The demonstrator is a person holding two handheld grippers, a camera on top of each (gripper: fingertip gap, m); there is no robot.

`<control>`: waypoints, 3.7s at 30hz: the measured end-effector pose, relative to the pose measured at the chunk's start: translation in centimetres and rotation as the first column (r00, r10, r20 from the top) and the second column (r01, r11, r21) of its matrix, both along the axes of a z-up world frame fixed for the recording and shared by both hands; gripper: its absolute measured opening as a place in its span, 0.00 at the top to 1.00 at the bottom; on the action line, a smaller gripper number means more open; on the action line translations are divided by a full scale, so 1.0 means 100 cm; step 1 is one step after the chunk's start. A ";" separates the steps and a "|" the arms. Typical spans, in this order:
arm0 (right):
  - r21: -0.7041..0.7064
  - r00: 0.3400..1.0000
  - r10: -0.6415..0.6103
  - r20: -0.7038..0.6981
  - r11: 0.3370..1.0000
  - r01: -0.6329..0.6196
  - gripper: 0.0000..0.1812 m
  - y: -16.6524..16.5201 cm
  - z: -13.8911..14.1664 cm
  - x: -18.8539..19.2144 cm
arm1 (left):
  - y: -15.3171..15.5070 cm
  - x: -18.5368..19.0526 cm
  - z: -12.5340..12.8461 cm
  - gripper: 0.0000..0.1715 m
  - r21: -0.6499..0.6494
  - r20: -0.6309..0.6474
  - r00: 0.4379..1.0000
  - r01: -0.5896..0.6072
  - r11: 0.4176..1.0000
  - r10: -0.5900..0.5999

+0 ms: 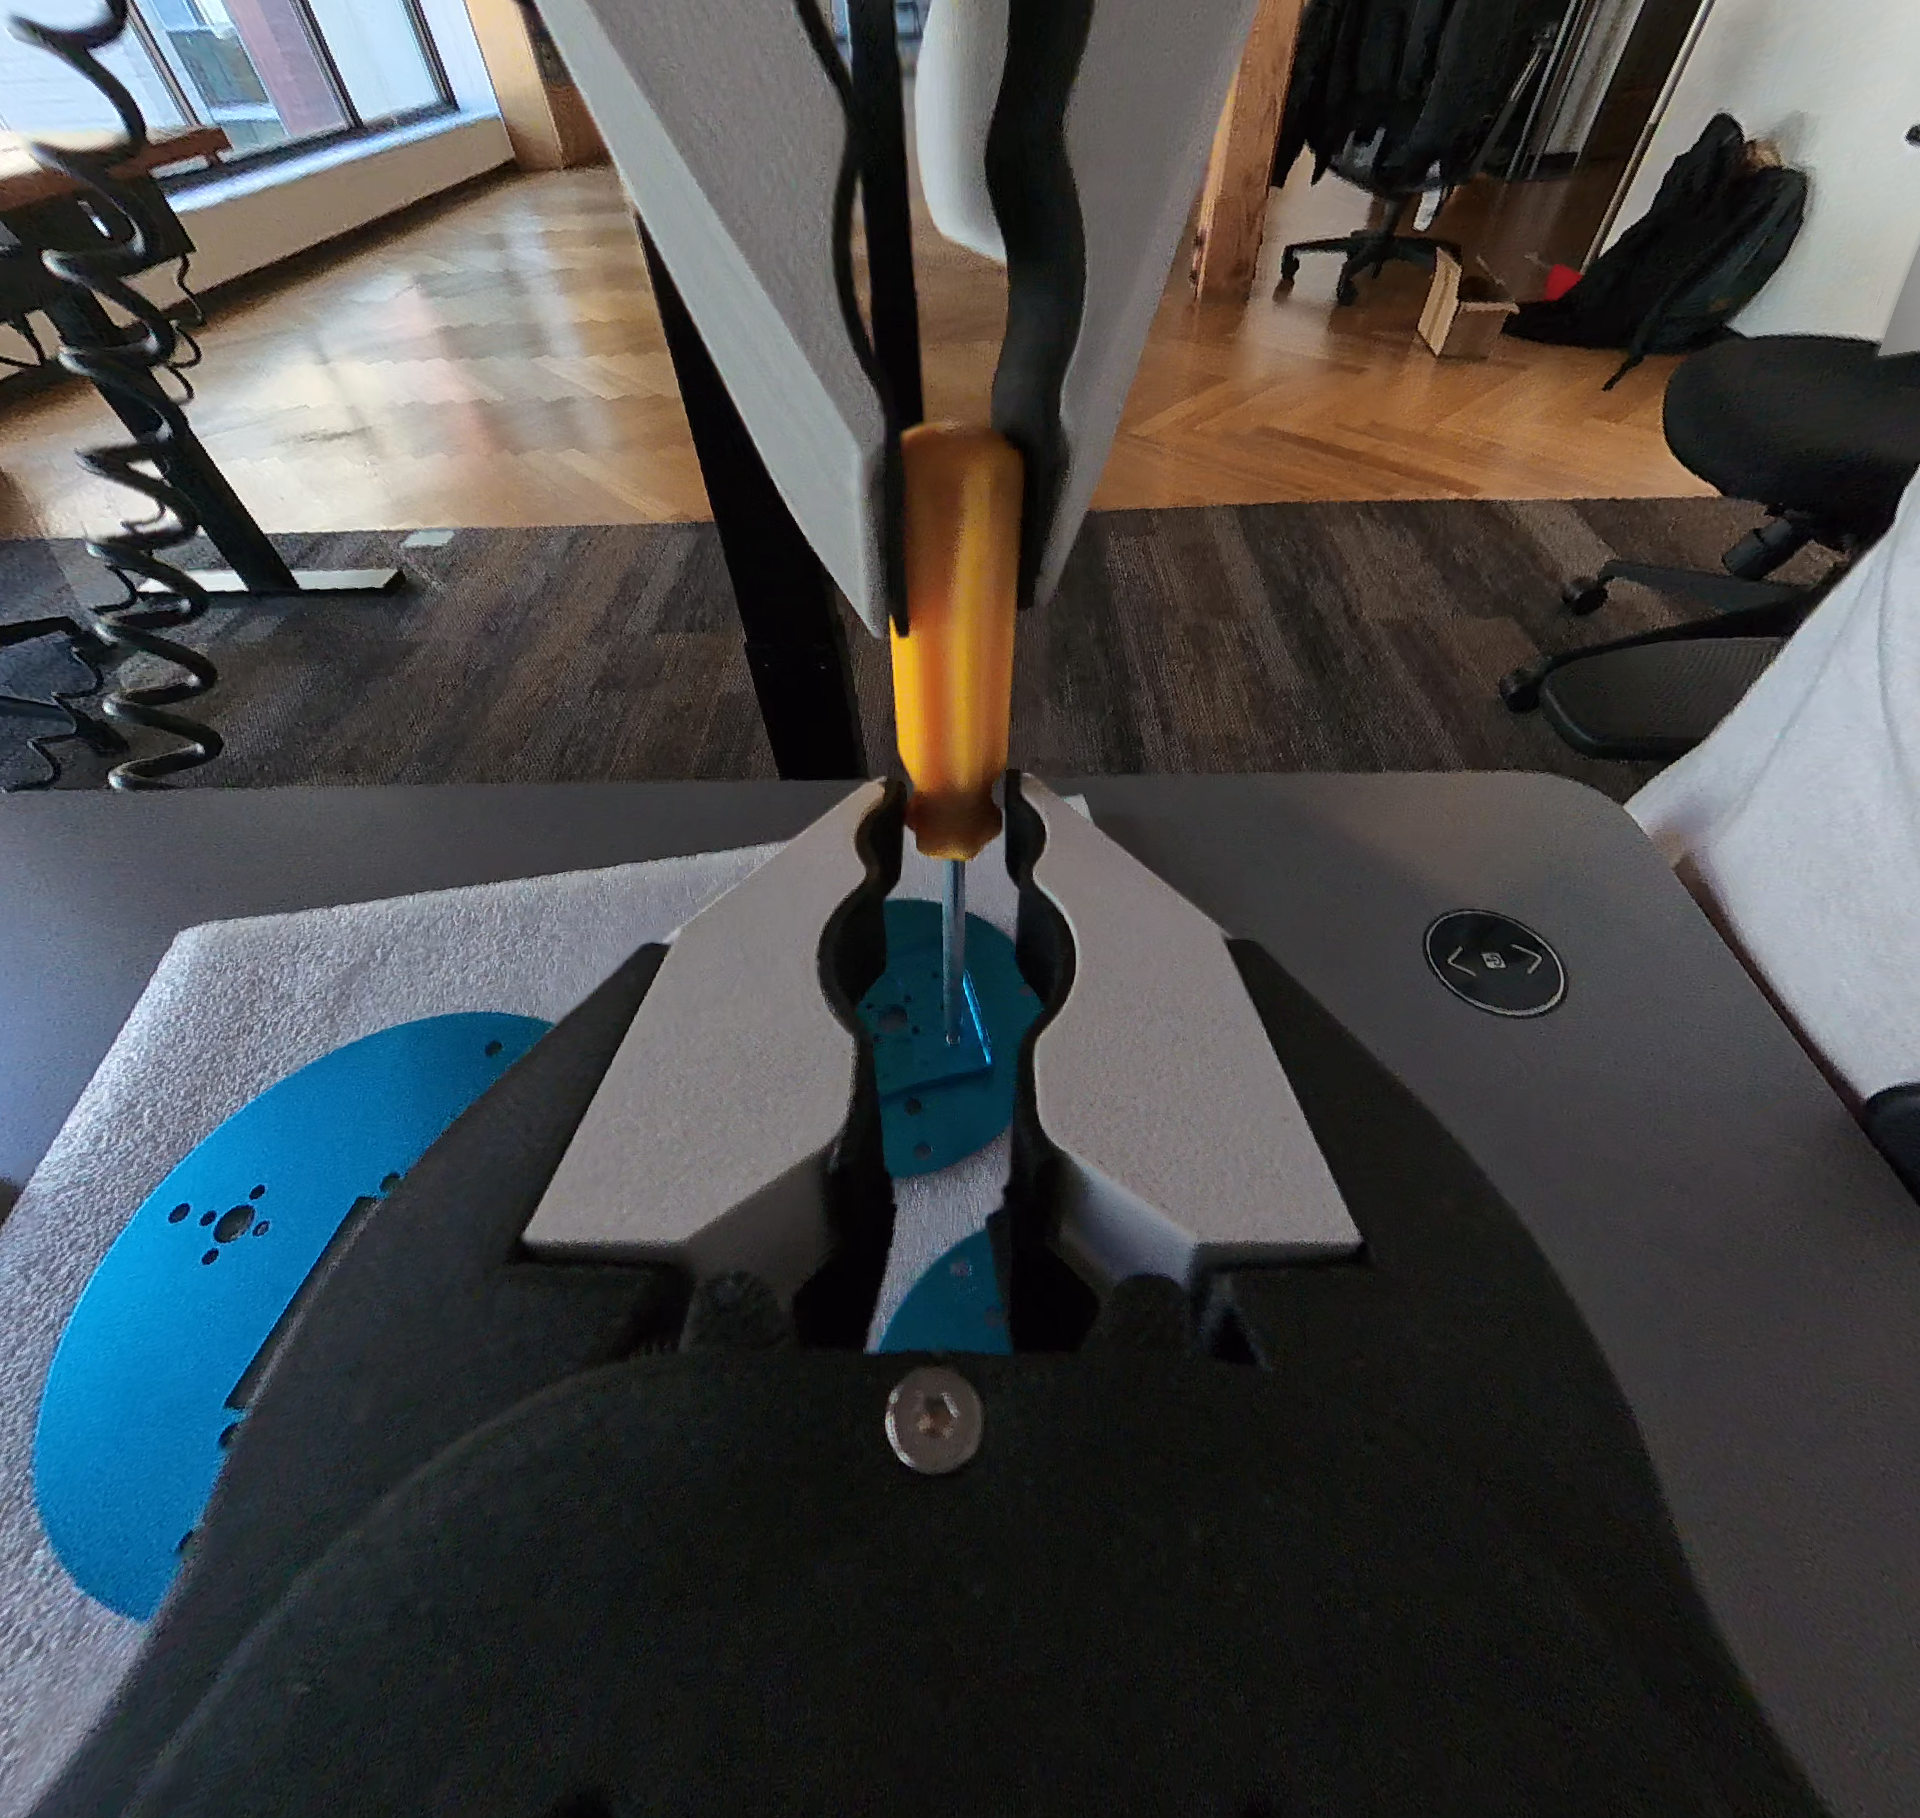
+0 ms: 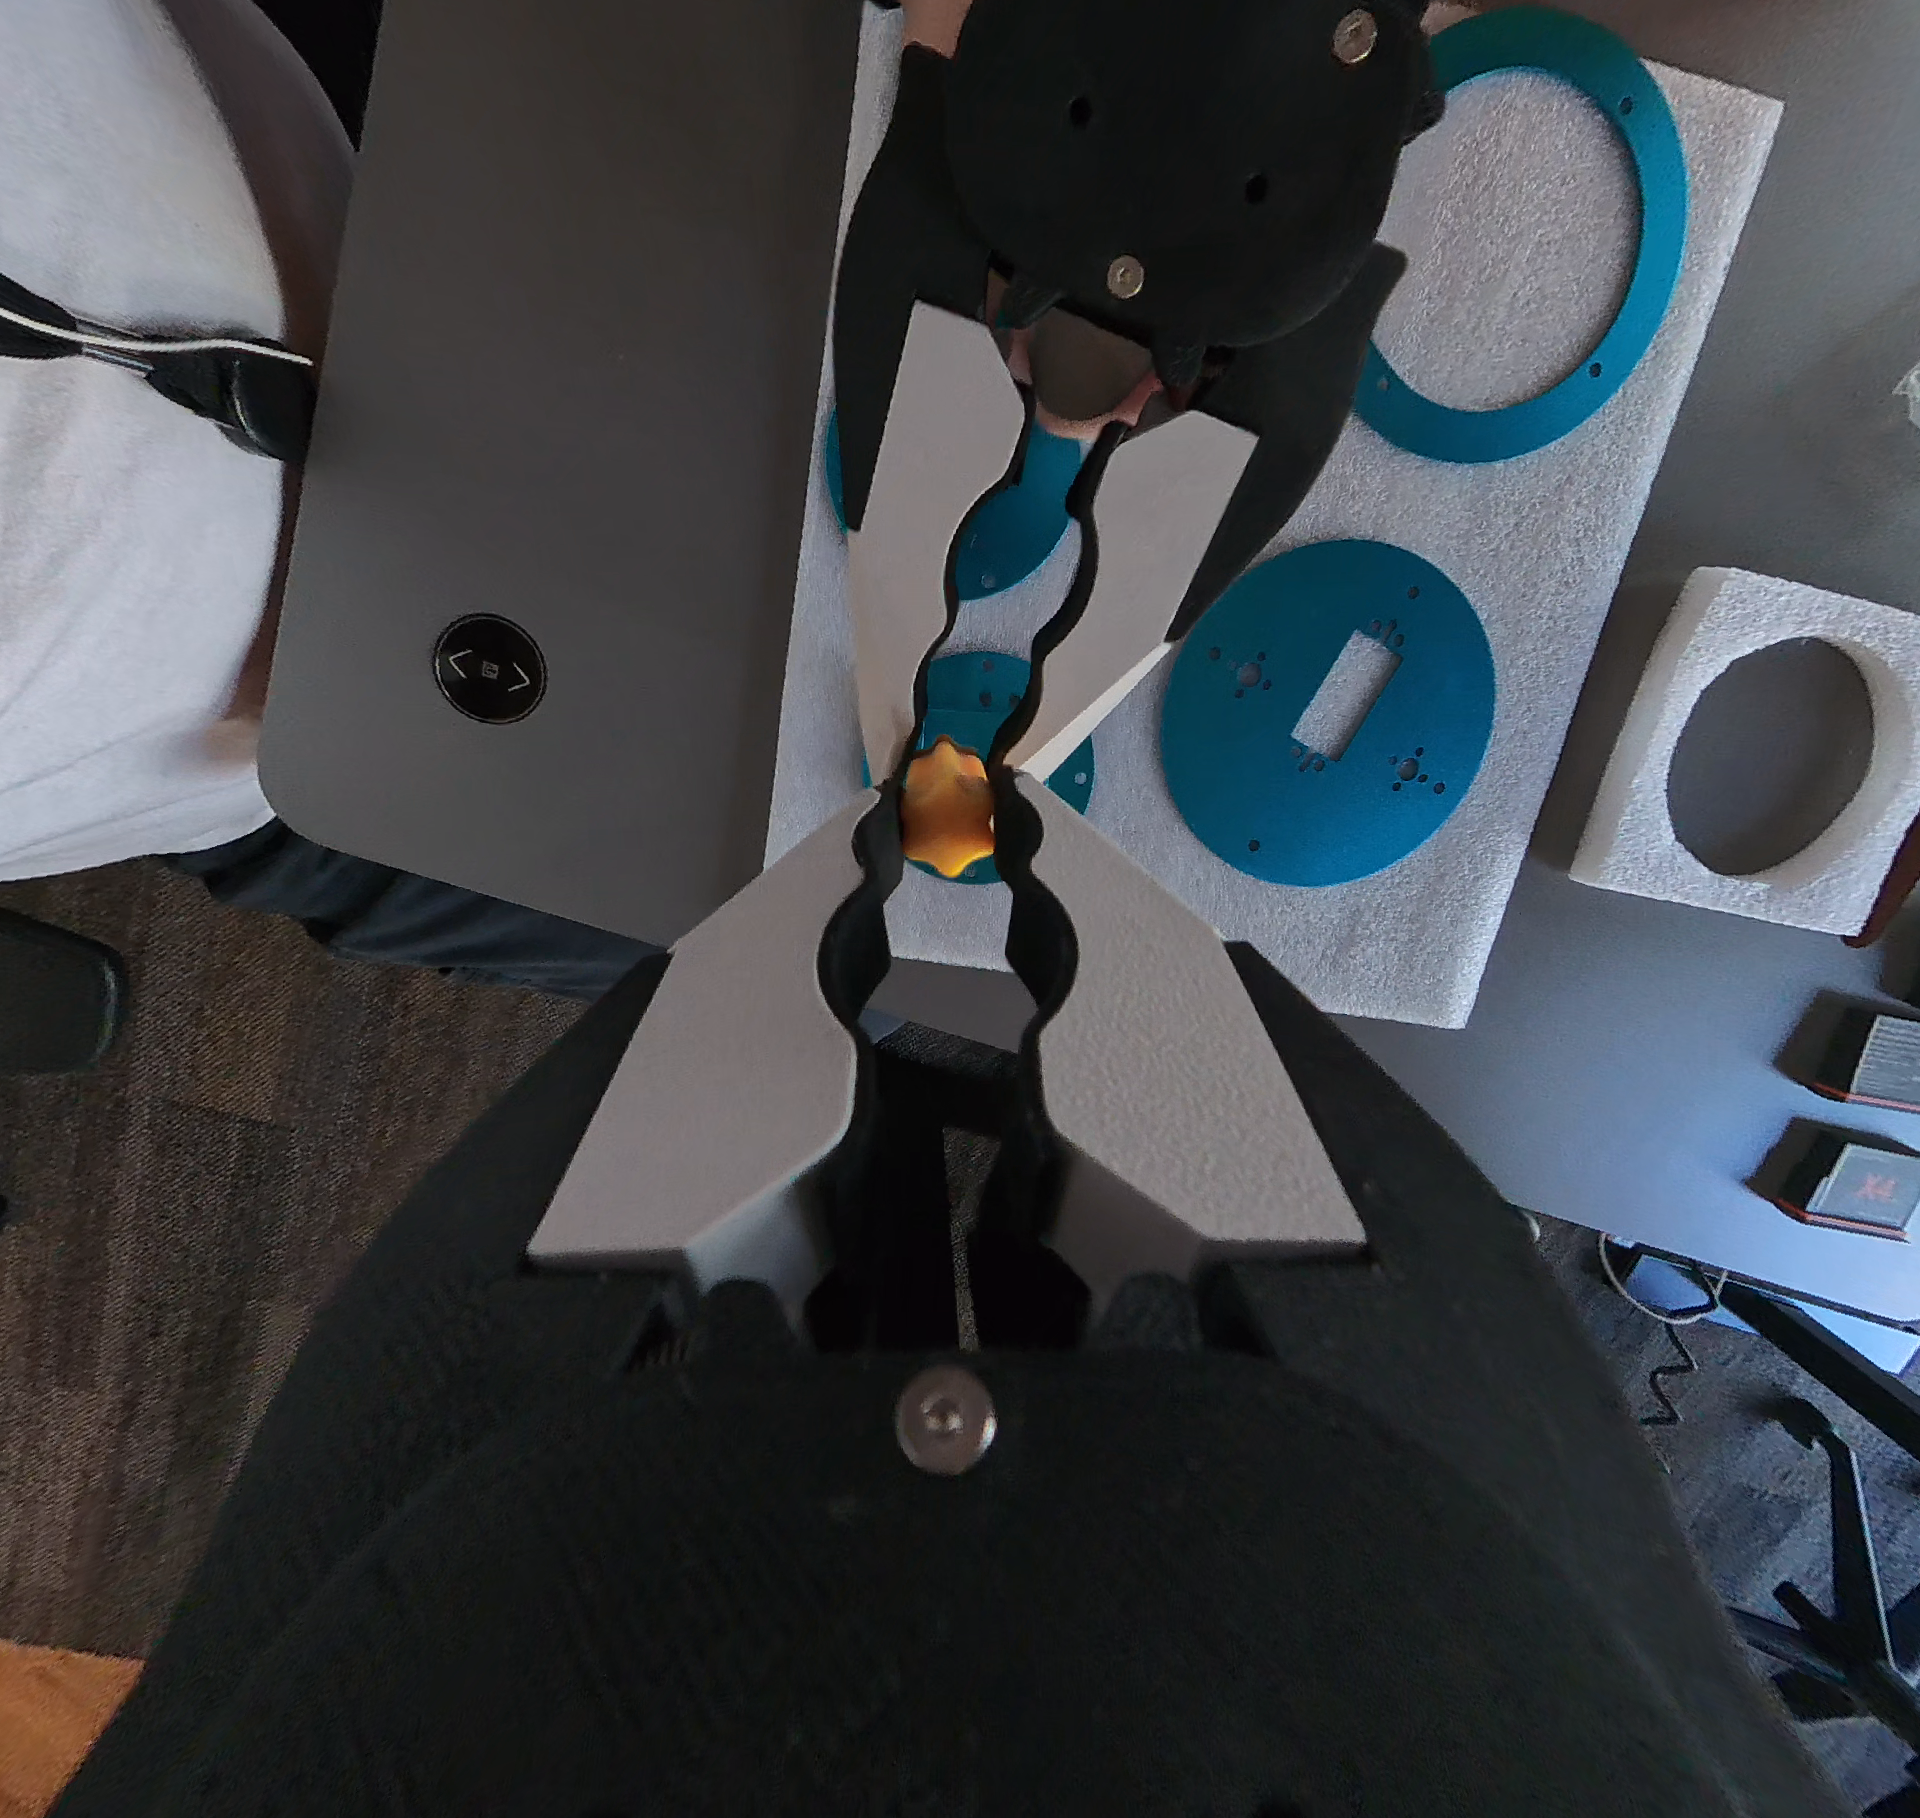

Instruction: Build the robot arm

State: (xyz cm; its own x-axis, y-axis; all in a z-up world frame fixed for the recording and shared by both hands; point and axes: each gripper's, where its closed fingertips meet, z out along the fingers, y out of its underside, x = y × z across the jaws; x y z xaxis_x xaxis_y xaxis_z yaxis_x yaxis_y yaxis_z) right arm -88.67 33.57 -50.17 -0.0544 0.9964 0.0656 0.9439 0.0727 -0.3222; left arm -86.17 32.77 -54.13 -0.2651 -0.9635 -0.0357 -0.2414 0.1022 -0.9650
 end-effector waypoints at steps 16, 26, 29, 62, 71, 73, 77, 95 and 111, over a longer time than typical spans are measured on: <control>-0.014 1.000 -0.004 0.030 1.000 0.004 0.91 0.003 -0.001 0.004 | 0.005 -0.009 -0.062 0.79 0.198 -0.280 0.957 -0.023 0.980 0.079; -0.007 0.995 -0.005 0.098 1.000 0.006 0.90 0.005 -0.002 0.013 | 0.005 -0.008 -0.078 0.86 0.099 -0.407 0.907 -0.069 0.993 0.104; -0.009 0.994 0.000 0.112 1.000 0.001 0.91 0.005 -0.003 0.015 | 0.006 -0.008 -0.079 0.87 0.090 -0.415 0.903 -0.079 0.993 0.110; -0.092 0.689 -0.700 0.186 0.686 0.722 0.90 0.017 -0.005 0.023 | 0.014 0.014 0.007 0.91 0.065 -0.035 0.991 -0.126 0.990 0.129; -0.016 0.987 -0.096 0.127 0.995 0.098 0.86 0.008 -0.002 0.014 | 0.010 0.009 0.007 0.91 0.077 -0.033 0.997 -0.070 0.995 0.073; 0.015 0.986 -0.048 0.162 0.999 0.046 0.90 0.011 -0.004 0.019 | 0.009 0.010 0.007 0.91 0.085 -0.033 0.997 -0.069 0.994 0.072; -0.023 0.985 -0.076 0.152 0.996 0.081 0.91 0.012 -0.005 0.016 | 0.009 0.007 0.007 0.91 0.068 -0.030 0.998 -0.060 0.996 0.063; -0.035 0.973 -0.178 0.146 0.982 0.185 0.90 0.005 -0.004 0.007 | 0.002 0.011 0.012 0.90 0.013 -0.033 0.999 -0.032 0.999 0.032; -0.124 0.854 -0.494 0.166 0.848 0.515 0.91 0.007 -0.008 0.005 | 0.001 0.012 0.009 0.90 0.042 -0.068 0.997 -0.032 0.999 0.035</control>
State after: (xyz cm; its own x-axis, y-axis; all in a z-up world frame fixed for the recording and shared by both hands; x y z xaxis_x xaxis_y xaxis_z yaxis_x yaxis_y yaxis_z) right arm -88.19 34.23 -50.97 0.4614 0.8846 -0.0680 0.8688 -0.4660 -0.1676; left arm -84.93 32.87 -53.23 -0.2356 -0.9701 -0.0575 -0.3112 0.1314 -0.9412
